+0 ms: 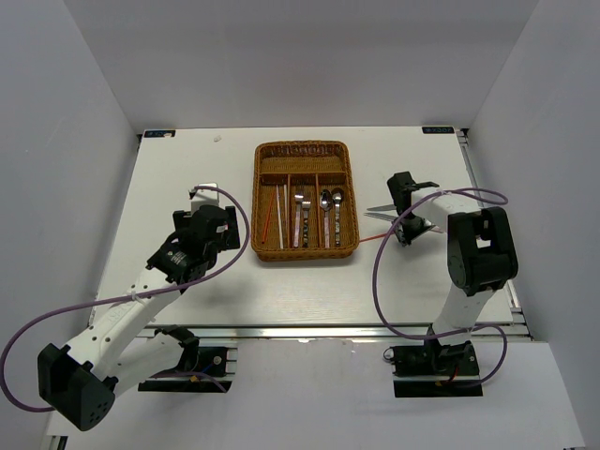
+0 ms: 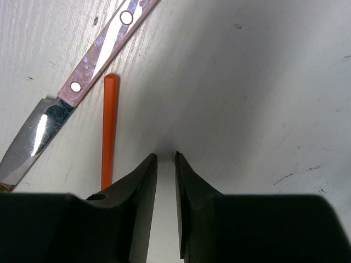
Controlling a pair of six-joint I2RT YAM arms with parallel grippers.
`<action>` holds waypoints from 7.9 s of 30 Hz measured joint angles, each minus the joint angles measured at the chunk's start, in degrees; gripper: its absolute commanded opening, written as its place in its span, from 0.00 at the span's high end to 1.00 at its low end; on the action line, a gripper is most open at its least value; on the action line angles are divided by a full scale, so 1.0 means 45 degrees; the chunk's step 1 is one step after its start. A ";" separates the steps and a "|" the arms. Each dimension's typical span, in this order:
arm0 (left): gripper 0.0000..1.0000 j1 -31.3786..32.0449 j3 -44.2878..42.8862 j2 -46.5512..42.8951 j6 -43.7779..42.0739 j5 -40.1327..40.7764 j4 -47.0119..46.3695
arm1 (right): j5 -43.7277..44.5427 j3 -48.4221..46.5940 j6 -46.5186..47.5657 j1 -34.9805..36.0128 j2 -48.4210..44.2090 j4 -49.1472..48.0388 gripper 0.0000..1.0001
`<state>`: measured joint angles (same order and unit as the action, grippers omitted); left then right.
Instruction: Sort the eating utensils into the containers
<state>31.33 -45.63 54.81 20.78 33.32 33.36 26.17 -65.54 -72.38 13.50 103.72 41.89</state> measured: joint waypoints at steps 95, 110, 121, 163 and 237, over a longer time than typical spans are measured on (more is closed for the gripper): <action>0.02 0.0000 0.0005 0.0049 -0.0078 -0.0073 0.0005 | -0.5348 -0.7548 0.6756 0.5814 0.4459 -0.6426 0.84; 0.02 -0.0010 0.0005 0.0049 -0.0078 -0.0019 0.0005 | -0.6237 -0.6499 0.8757 0.5275 0.2992 -0.5926 0.36; 0.02 -0.0010 0.0005 -0.0005 -0.0083 -0.0034 0.0005 | -0.6203 -0.0500 1.5305 -0.0918 -0.2594 -0.7223 0.14; 0.02 -0.0010 0.0019 -0.0748 -0.0087 -0.0539 -0.0185 | -0.8573 -0.0058 2.2731 -0.1481 0.0641 -0.5479 0.80; 0.02 -0.0019 0.0063 -0.1690 -0.0044 0.0073 -0.0146 | -0.6489 0.3657 1.9108 0.0568 -0.5683 -0.3779 1.00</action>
<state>31.24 -45.34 47.20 20.58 33.65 32.71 -3.03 -49.08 13.61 16.05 78.15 24.88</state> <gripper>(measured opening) 0.983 0.177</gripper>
